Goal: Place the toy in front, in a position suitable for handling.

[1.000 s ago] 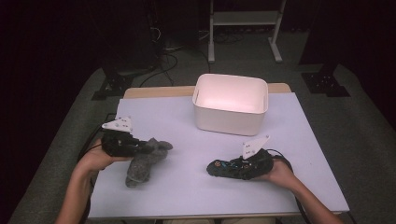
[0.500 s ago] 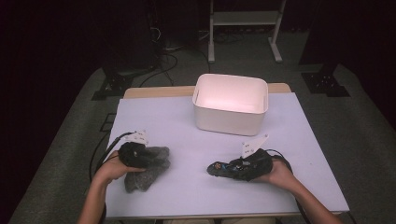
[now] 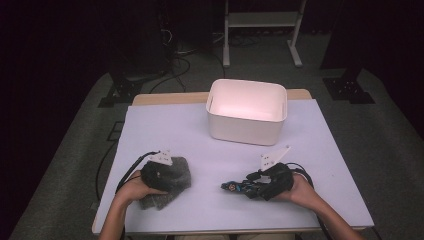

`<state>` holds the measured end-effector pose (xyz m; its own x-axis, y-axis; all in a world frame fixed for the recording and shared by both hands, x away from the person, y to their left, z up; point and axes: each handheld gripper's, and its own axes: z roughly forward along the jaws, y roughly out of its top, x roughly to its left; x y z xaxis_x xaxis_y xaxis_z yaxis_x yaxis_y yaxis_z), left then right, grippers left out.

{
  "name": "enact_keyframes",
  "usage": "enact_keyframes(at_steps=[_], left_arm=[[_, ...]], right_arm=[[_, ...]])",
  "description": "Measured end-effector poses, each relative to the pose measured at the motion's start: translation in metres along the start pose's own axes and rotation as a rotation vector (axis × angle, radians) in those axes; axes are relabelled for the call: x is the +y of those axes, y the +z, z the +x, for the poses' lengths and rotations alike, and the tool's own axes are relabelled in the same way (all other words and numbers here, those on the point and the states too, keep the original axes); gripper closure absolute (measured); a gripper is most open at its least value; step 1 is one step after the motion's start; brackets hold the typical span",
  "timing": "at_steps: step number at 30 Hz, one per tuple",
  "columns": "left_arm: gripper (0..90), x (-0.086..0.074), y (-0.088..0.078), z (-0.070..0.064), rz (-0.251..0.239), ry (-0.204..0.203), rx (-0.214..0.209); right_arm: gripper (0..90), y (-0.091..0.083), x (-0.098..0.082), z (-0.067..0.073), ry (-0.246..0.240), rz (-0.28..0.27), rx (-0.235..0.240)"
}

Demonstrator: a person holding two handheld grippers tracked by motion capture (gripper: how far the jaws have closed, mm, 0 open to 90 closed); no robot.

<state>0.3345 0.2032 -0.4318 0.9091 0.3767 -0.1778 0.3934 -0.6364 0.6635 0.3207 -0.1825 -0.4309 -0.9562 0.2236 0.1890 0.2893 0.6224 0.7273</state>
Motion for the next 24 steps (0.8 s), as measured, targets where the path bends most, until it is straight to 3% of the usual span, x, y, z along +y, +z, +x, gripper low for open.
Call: enact_keyframes(at_steps=[6, 9, 12, 18, 21, 22, 24], left_arm=[[55.5, -0.002, 0.003, -0.001, 0.003, 0.000, -0.001], [55.0, -0.001, 0.003, -0.002, 0.004, 0.001, 0.000], [54.2, -0.002, 0.003, -0.003, 0.001, 0.001, 0.003], [52.0, -0.002, 0.003, -0.005, -0.003, 0.004, 0.007], [50.5, -0.002, 0.002, -0.006, -0.010, 0.000, 0.010], [50.0, -0.001, 0.001, -0.006, -0.010, 0.001, 0.012], [49.1, -0.001, 0.001, -0.007, -0.016, -0.001, 0.014]], right_arm=[[30.5, 0.003, -0.002, 0.005, 0.002, 0.011, 0.024], [30.1, 0.006, -0.002, 0.011, -0.045, 0.029, -0.008], [25.5, 0.012, -0.003, 0.015, -0.061, 0.061, -0.018], [22.7, 0.015, -0.005, 0.022, -0.116, 0.057, -0.068], [20.7, 0.023, -0.007, 0.025, -0.114, 0.119, -0.072], [19.7, 0.028, -0.009, 0.027, -0.131, 0.146, -0.076], [21.3, 0.032, -0.011, 0.033, -0.178, 0.144, -0.108]])
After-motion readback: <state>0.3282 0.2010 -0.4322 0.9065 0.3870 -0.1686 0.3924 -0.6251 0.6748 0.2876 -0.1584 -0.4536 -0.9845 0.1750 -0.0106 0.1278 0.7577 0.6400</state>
